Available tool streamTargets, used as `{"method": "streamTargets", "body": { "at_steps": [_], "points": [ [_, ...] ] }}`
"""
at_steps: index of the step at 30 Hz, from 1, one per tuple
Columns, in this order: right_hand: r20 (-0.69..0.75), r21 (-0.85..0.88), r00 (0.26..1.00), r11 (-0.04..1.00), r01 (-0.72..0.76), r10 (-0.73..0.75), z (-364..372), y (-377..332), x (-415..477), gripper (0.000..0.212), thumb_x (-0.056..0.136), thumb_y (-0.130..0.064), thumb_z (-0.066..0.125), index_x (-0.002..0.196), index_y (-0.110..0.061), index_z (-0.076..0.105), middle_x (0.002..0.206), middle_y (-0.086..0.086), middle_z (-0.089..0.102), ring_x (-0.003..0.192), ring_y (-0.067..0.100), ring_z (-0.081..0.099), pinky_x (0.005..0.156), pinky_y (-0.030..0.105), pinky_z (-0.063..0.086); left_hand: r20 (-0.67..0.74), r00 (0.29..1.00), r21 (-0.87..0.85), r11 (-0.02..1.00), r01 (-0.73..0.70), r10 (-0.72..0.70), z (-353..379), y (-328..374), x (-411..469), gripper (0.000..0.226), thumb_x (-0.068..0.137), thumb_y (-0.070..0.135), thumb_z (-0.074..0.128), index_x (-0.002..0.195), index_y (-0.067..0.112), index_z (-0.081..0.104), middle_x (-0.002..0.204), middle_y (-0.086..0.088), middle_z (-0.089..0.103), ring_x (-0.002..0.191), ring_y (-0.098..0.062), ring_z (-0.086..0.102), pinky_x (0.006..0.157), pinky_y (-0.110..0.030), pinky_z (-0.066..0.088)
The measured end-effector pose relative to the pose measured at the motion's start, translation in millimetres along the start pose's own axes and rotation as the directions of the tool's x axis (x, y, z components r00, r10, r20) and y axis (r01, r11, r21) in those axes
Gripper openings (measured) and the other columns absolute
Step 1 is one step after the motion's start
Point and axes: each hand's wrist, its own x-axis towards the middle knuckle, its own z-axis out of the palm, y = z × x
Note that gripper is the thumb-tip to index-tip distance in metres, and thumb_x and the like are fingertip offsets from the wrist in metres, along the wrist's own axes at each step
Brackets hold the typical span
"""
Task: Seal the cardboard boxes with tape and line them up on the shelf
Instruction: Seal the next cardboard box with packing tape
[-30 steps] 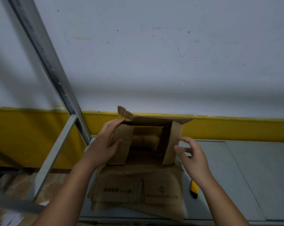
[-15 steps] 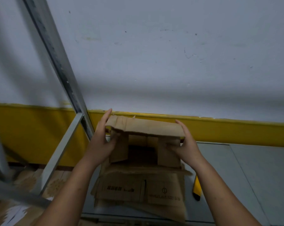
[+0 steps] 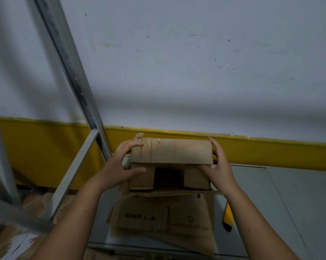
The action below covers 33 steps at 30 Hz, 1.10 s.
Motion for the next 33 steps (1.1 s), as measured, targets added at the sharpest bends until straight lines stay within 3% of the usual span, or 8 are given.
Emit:
{"method": "streamTargets", "body": {
  "at_steps": [4,7,12,15,19,24,28,33],
  "points": [
    [0.035,-0.009,0.999,0.999,-0.032,0.032,-2,4,-7,0.095,0.085,-0.036,0.082,0.159,-0.047,0.023,0.149,-0.015,0.048,0.129,0.007,0.051,0.096,0.033,0.054,-0.145,0.988,-0.026,0.998,0.054,-0.057,16,1,4,0.036,0.102,0.045,0.064,0.137,0.045,0.055,0.145,0.026,0.047,0.134,-0.003,0.049,0.101,-0.054,0.056],
    [0.103,0.027,0.992,0.997,-0.071,0.068,-13,5,-18,0.087,0.094,-0.028,0.074,0.159,-0.050,0.021,0.153,-0.021,0.042,0.129,0.003,0.052,0.088,0.021,0.055,-0.174,0.982,-0.076,0.995,0.059,-0.071,24,0,7,0.036,0.103,0.039,0.064,0.138,0.041,0.055,0.141,0.032,0.046,0.134,-0.003,0.048,0.099,-0.056,0.057],
    [0.274,0.072,0.958,0.991,-0.110,0.087,-41,12,-46,0.086,0.097,0.015,0.050,0.152,-0.049,0.036,0.149,-0.035,0.045,0.141,0.005,0.047,0.103,0.031,0.053,-0.183,0.976,-0.147,0.985,0.093,-0.120,24,-7,9,0.040,0.101,0.045,0.063,0.140,0.039,0.055,0.142,0.029,0.047,0.133,-0.006,0.048,0.099,-0.058,0.057],
    [0.407,0.098,0.911,0.989,-0.115,0.065,-47,11,-58,0.097,0.092,0.012,0.065,0.157,-0.049,0.025,0.157,-0.032,0.037,0.145,-0.001,0.038,0.102,0.028,0.052,-0.170,0.979,-0.158,0.984,0.085,-0.111,23,-7,10,0.038,0.103,0.043,0.064,0.140,0.039,0.056,0.140,0.034,0.047,0.132,-0.003,0.048,0.097,-0.057,0.058],
    [0.260,0.097,0.958,0.984,-0.151,0.121,-33,-1,-53,0.087,0.078,-0.039,0.080,0.152,-0.050,0.036,0.154,-0.022,0.045,0.136,-0.005,0.048,0.099,0.028,0.055,-0.173,0.980,-0.132,0.989,0.073,-0.096,25,-7,11,0.041,0.100,0.053,0.063,0.139,0.042,0.056,0.141,0.031,0.047,0.130,0.004,0.047,0.098,-0.042,0.057],
    [0.085,0.039,0.979,0.981,-0.190,0.186,-18,-1,-40,0.080,0.076,-0.050,0.081,0.146,-0.043,0.042,0.136,-0.017,0.055,0.118,0.009,0.061,0.092,0.040,0.060,-0.119,0.982,-0.185,0.975,0.122,-0.146,21,1,4,0.029,0.114,0.038,0.041,0.136,0.049,0.055,0.148,0.020,0.044,0.126,0.010,0.046,0.090,-0.016,0.051],
    [-0.029,0.031,0.975,0.975,-0.220,0.221,-6,0,-35,0.058,0.088,-0.030,0.080,0.135,-0.037,0.047,0.122,-0.011,0.059,0.105,0.009,0.062,0.078,0.030,0.058,-0.078,0.976,-0.263,0.948,0.178,-0.204,18,-3,-2,0.067,0.100,0.075,0.013,0.142,0.047,0.057,0.152,0.025,0.044,0.134,0.002,0.047,0.101,-0.043,0.049],
    [-0.020,0.023,0.980,0.980,-0.198,0.198,0,7,-33,0.053,0.091,-0.038,0.075,0.139,-0.034,0.054,0.124,-0.014,0.063,0.106,0.006,0.064,0.085,0.039,0.061,-0.111,0.988,-0.117,0.989,0.093,-0.106,21,-18,-7,0.052,0.094,0.070,0.052,0.143,0.053,0.047,0.151,0.029,0.037,0.137,-0.006,0.045,0.104,-0.055,0.053]
  ]
}}
